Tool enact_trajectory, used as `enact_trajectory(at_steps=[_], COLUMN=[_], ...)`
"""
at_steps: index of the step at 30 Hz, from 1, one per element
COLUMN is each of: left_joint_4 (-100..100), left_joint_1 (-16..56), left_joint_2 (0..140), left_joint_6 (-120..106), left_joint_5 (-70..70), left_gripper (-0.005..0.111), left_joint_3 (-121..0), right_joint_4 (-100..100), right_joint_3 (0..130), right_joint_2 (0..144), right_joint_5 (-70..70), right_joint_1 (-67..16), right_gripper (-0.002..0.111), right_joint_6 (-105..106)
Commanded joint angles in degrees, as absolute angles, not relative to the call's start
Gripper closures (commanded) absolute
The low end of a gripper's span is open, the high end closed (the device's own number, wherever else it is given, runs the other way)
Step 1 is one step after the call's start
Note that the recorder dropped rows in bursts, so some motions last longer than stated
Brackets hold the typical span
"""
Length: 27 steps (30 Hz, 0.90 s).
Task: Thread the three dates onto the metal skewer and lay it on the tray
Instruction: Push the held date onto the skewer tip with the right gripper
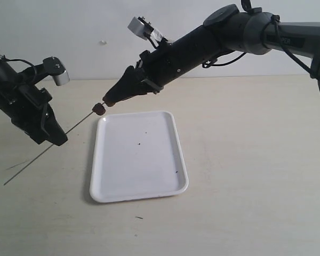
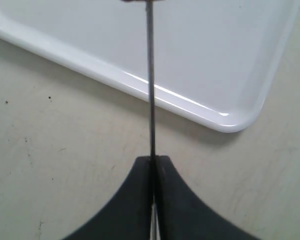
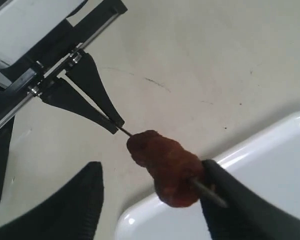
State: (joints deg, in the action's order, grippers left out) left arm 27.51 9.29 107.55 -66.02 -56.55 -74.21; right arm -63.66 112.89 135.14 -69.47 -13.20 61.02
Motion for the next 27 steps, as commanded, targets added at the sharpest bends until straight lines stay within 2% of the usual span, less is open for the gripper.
enact_trajectory(at_steps=[1, 13, 19, 27], left_joint_4=[28.98, 29.36, 29.36, 29.98], left_joint_1=[9.25, 9.25, 9.25, 9.25], left_joint_2=[107.30, 107.30, 107.30, 107.30], left_joint_6=[-65.75, -65.75, -65.57, -65.61], left_joint_5=[-56.20, -55.76, -55.76, -55.59], left_gripper=[0.107, 0.107, 0.107, 0.107], left_joint_3=[-74.02, -74.02, -74.02, -74.02], right_joint_4=[-63.85, -63.39, -63.06, -56.19], right_joint_3=[112.93, 112.93, 112.93, 112.93], right_joint_2=[134.89, 133.54, 133.15, 133.15], right_joint_5=[-69.96, -69.96, -69.96, -69.70], right_joint_1=[-13.34, -13.34, -13.34, -13.34], right_gripper=[0.045, 0.045, 0.040, 0.040], right_joint_6=[60.89, 59.30, 58.26, 55.17])
